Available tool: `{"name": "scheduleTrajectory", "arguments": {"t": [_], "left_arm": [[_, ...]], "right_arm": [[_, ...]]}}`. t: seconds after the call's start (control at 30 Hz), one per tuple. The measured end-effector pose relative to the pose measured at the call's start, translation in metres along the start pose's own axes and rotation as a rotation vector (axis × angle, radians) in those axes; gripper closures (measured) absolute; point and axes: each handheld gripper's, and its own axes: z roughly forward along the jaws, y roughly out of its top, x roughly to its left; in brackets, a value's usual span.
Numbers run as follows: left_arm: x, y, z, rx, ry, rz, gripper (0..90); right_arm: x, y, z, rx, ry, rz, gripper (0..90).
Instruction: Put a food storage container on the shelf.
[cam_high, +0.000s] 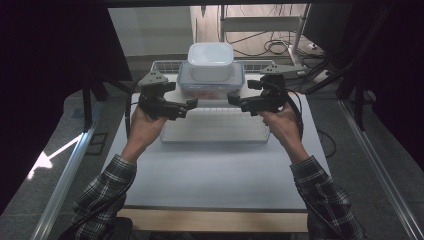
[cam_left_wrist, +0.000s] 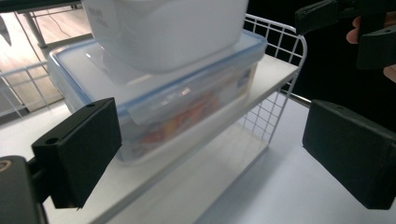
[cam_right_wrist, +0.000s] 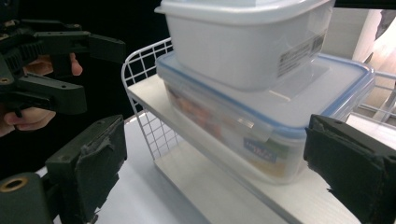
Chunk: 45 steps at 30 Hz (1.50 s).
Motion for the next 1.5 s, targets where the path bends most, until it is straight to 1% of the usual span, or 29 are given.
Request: {"name": "scheduleTrajectory", "arguments": {"t": [0.13, 0.23, 0.37, 0.47, 0.6, 0.77, 0.83, 1.0, 1.23, 1.37, 1.5], "left_arm": [[-0.006, -0.009, -0.003, 0.007, -0.016, 0.009, 5.2], [-0.011, -0.015, -0.005, 0.010, -0.023, 0.020, 5.2], [-0.016, -0.021, -0.006, 0.013, -0.020, 0.034, 5.0], [-0.018, -0.026, -0.007, 0.013, -0.035, 0.039, 5.1], [-0.022, -0.033, -0.005, 0.020, -0.056, 0.048, 5.1], [-0.025, -0.043, -0.001, 0.027, -0.071, 0.046, 4.9], [-0.026, -0.048, 0.000, 0.031, -0.068, 0.054, 4.7], [-0.029, -0.060, 0.005, 0.030, -0.093, 0.058, 5.0], [-0.033, -0.077, 0.011, 0.049, -0.095, 0.062, 5.3], [-0.034, -0.085, 0.010, 0.045, -0.106, 0.051, 5.7], [-0.035, -0.094, 0.009, 0.043, -0.115, 0.032, 6.0]], "right_arm": [[0.006, -0.007, -0.002, 0.012, 0.001, -0.033, 5.1], [0.010, -0.013, -0.002, 0.019, 0.007, -0.045, 4.5], [0.013, -0.020, -0.003, 0.029, 0.017, -0.048, 4.0], [0.014, -0.026, -0.003, 0.035, 0.021, -0.053, 3.3], [0.015, -0.033, -0.004, 0.048, 0.032, -0.055, 3.0], [0.018, -0.042, -0.003, 0.069, 0.035, -0.084, 2.9], [0.019, -0.046, -0.003, 0.075, 0.036, -0.096, 2.8], [0.020, -0.057, -0.002, 0.068, 0.035, -0.113, 2.7], [0.018, -0.072, 0.000, 0.056, 0.049, -0.121, 1.4], [0.016, -0.080, 0.000, 0.044, 0.043, -0.114, 0.6], [0.014, -0.089, -0.001, 0.033, 0.049, -0.100, 0.0]]}}
